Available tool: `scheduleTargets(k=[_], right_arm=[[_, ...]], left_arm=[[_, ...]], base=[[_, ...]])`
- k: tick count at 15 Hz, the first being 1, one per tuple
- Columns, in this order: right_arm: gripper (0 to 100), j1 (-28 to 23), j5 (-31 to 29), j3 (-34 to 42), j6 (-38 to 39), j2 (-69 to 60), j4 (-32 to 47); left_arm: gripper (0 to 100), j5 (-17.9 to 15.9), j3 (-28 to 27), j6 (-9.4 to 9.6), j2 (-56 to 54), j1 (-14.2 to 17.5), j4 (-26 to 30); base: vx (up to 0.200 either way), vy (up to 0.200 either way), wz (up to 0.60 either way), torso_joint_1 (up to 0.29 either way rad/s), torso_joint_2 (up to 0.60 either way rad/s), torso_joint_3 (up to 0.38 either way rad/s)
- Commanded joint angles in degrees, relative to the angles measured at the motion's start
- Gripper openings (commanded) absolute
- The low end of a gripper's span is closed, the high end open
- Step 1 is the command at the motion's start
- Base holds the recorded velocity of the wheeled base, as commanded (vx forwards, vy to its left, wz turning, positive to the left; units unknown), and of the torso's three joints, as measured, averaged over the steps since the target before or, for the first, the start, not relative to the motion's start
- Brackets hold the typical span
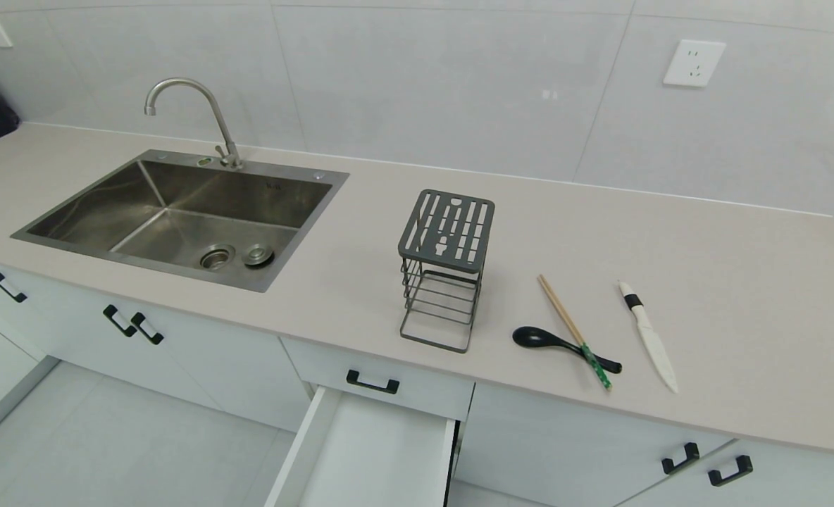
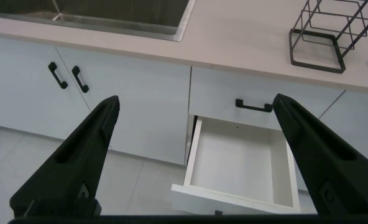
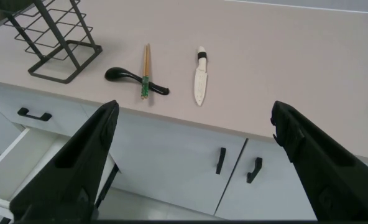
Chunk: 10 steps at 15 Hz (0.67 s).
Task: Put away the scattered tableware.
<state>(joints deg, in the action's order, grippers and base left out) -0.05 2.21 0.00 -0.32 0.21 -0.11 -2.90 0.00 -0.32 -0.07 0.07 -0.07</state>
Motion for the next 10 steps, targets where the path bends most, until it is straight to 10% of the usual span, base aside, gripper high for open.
scheduleTargets(k=[1,5,7,10], right_arm=[[100,0.1,0.0,0.0,0.0,-0.1,0.0],[100,0.0,0.2,0.0,-0.4,0.0,-1.2],[100,0.0,1.0,0.0,-1.8,0.0,-15.0],[100,1.0,11.9,-5.3,-3.9,7.6,-7.2]], left_arm=[[100,0.0,0.0,-0.03,0.1,0.0,0.0],[100,0.0,0.0,-0.03,0.1,0.0,0.0],[100,0.0,0.0,-0.03,0.1,0.0,0.0],[100,0.0,0.0,-0.03,0.1,0.0,0.0]], base=[[0.000,0.000,0.00,-0.129,0.30,0.139],[0.000,0.000,0.00,-0.133,0.27,0.128],[0.000,0.000,0.00,0.000,0.00,0.000],[0.000,0.000,0.00,0.000,0.00,0.000]])
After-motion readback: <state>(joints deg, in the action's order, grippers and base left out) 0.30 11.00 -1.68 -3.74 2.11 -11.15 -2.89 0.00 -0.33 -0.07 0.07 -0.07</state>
